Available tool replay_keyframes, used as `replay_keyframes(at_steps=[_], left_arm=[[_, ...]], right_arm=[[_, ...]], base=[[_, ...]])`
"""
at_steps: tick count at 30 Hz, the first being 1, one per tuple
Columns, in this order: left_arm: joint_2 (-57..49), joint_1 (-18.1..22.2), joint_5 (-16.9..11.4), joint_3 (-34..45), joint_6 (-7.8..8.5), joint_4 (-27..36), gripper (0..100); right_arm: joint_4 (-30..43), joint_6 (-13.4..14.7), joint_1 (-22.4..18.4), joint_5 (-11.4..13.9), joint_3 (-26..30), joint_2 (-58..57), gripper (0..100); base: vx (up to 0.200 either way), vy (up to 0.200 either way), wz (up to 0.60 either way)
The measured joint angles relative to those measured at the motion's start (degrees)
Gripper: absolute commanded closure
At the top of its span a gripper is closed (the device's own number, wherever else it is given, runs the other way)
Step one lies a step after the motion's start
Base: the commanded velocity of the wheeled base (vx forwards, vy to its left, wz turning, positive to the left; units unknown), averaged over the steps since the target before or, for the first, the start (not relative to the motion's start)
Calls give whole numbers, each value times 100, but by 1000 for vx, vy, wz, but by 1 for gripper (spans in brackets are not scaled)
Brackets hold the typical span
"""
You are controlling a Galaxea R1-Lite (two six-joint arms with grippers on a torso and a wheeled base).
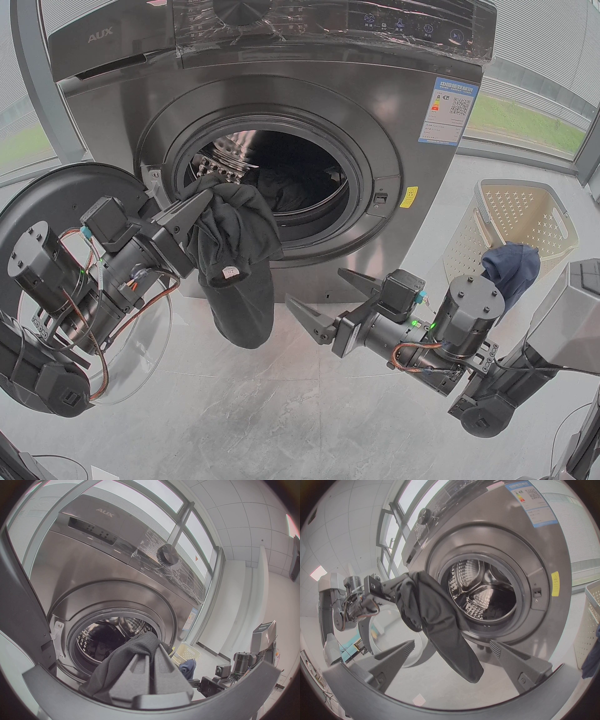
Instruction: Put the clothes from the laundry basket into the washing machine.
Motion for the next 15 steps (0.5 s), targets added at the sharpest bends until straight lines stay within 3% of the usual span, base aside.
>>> replay_keyframes(at_steps=[15], left_arm=[[44,-11,-6,34,7,5,100]], right_arm=[[55,4,256,162,-1566,317,0]], base=[[0,0,0]])
